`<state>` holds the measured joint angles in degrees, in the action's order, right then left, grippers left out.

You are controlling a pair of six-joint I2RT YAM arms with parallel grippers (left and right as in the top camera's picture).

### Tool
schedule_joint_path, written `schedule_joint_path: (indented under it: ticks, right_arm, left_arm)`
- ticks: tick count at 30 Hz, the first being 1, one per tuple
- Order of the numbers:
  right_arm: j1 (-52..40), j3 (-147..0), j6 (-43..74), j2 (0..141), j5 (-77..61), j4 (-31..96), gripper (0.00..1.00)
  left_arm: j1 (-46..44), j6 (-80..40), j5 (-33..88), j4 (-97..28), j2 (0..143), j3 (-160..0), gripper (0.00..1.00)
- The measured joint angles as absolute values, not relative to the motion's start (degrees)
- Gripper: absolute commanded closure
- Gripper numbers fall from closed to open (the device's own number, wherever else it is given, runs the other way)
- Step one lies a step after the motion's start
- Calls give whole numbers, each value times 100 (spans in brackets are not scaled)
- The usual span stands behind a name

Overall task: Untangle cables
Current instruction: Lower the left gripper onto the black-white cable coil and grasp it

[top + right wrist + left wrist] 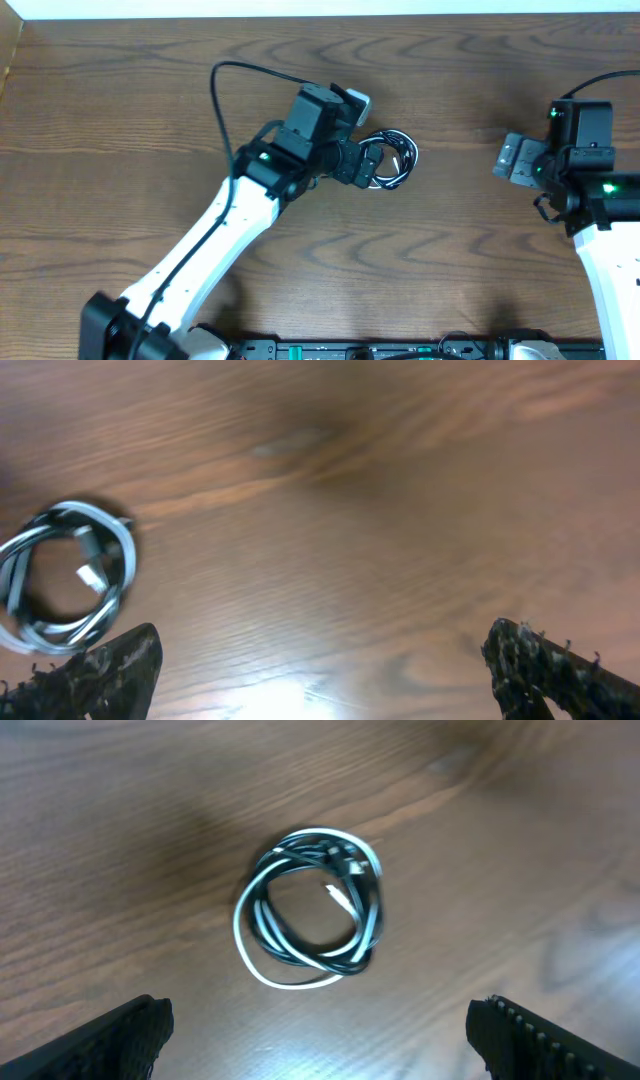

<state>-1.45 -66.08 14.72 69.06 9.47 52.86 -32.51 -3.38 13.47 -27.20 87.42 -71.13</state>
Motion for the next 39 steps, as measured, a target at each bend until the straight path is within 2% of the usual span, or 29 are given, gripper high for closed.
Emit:
schedule_joint_path:
  ticks: [13, 19, 21, 35, 39]
  right_arm:
    - [-145, -6539, 998, 6906, 248, 5245, 1]
    - [-145, -6539, 1000, 6906, 250, 5247, 1]
    - [-145, -6539, 1007, 6906, 322, 5247, 1]
    - [-145, -6539, 1009, 6906, 392, 5264, 1]
    - [-145, -6512, 1009, 6906, 408, 5286, 1]
  left_arm:
    - [-3420, -788, 554, -2165, 10005, -7113, 0]
    - [-3437, -902, 427, -1942, 10245, -7113, 4]
    - [-3468, -945, 268, -1940, 10333, -7113, 9]
    - [-3509, -1492, -115, -1914, 10637, -7113, 11]
    - [-3509, -1621, -121, -1896, 10877, -7113, 17]
